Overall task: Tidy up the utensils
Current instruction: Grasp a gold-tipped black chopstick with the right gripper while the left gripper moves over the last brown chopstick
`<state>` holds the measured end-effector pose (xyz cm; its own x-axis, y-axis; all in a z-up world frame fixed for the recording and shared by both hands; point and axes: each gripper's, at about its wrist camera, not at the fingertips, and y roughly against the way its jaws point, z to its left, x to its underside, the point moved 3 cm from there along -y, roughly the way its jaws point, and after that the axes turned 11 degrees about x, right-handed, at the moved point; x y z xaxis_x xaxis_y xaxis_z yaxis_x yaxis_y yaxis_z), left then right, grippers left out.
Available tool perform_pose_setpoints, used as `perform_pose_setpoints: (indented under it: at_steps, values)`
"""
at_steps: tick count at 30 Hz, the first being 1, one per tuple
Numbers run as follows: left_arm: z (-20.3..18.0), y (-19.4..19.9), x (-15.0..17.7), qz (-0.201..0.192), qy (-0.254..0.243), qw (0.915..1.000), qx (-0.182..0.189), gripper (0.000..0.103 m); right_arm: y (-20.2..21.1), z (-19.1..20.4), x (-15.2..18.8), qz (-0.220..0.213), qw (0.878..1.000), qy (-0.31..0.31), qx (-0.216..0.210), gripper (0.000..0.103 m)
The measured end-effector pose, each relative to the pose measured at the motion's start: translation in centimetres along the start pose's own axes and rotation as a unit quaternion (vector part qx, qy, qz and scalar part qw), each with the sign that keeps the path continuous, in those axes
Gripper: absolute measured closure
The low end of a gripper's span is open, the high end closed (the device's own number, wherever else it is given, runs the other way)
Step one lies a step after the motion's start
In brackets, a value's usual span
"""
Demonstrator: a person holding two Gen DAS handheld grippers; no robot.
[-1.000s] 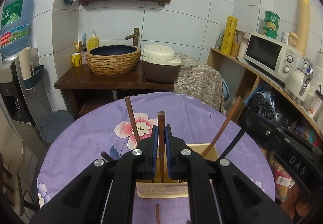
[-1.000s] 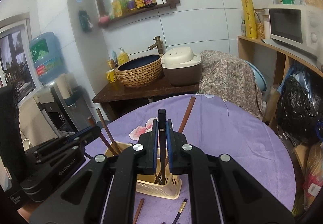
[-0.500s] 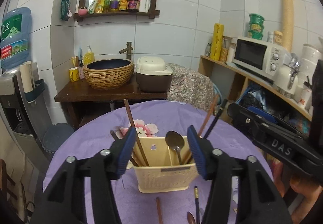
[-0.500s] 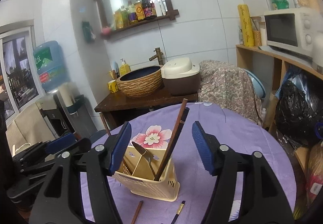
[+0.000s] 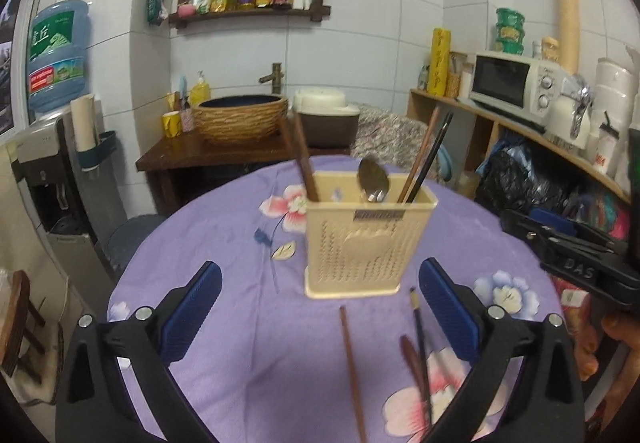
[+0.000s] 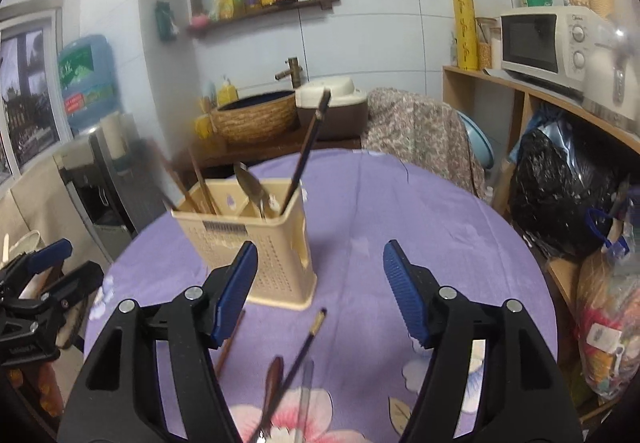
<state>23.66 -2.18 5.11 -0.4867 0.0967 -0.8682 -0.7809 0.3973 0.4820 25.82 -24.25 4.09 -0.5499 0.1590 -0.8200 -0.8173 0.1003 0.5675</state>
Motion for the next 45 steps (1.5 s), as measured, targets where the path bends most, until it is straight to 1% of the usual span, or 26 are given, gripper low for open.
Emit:
perform_pose_setpoints:
  at_steps: [4,6,9,12,13,15,16,18,21,25,30,32,33,37,38,45]
  values:
    - [1.0,-0.4,3.4,0.010,0.004,0.9995,-0.030,0.005,-0.5,-0.8,3.6,0.029,0.999,-0.014,0.006,0.037]
    - [1.2,-1.0,5.2,0.028,0.002,0.9988,-0.040,0.005,-0.8,-1.0,5.0,0.038,0.999,-0.014,0.016,0.037]
    - [1.4,-2.3,7.1,0.063,0.009,0.9972,-0.039,0.005,-1.2,-0.9,7.0,0.049,0.998,-0.003,0.034,0.037]
    - [1.5,-3.1,7.9,0.080,0.026,0.9962,-0.022,0.006,-1.4,-1.0,8.2,0.059,0.998,-0.007,0.036,0.037]
    - [1.5,-3.5,8.1,0.087,0.035,0.9955,-0.015,0.008,-1.5,-1.1,8.4,0.064,0.997,-0.010,0.034,0.037]
    - [1.1,-4.3,8.3,0.104,0.037,0.9938,-0.006,0.022,-1.7,-1.2,8.7,0.071,0.997,-0.016,0.034,0.037]
    - [0.8,-4.6,8.5,0.111,0.034,0.9932,-0.004,0.025,-1.8,-1.3,8.9,0.074,0.997,-0.016,0.035,0.037]
    - [0.3,-5.5,9.1,0.124,0.035,0.9916,0.003,0.036,-2.1,-1.3,9.2,0.080,0.996,-0.013,0.041,0.037]
    - [0.2,-6.1,9.6,0.137,0.051,0.9892,0.011,0.042,-2.8,-1.2,9.5,0.098,0.994,-0.012,0.038,0.037]
    - [-0.2,-5.9,9.9,0.134,0.039,0.9902,0.003,0.042,-4.1,-0.9,9.7,0.120,0.992,-0.017,0.029,0.038]
    - [-0.2,-5.7,9.7,0.131,0.036,0.9907,0.000,0.041,-6.6,0.4,9.6,0.147,0.989,-0.027,0.020,0.047]
    - [-0.2,-5.6,9.7,0.131,0.028,0.9910,-0.010,0.038,-7.6,0.9,9.4,0.155,0.987,-0.028,0.021,0.049]
    - [-0.1,-5.5,9.6,0.130,0.027,0.9911,-0.012,0.037,-8.3,1.3,9.3,0.163,0.986,-0.026,0.023,0.051]
    - [0.1,-5.2,9.3,0.126,0.026,0.9915,-0.017,0.036,-10.8,2.5,8.9,0.187,0.981,-0.019,0.035,0.056]
    - [0.2,-5.2,9.3,0.126,0.024,0.9916,-0.019,0.036,-11.6,2.9,8.9,0.198,0.979,-0.019,0.039,0.059]
    - [0.4,-5.2,9.3,0.126,0.019,0.9916,-0.020,0.036,-14.5,4.4,9.2,0.228,0.972,-0.008,0.060,0.066]
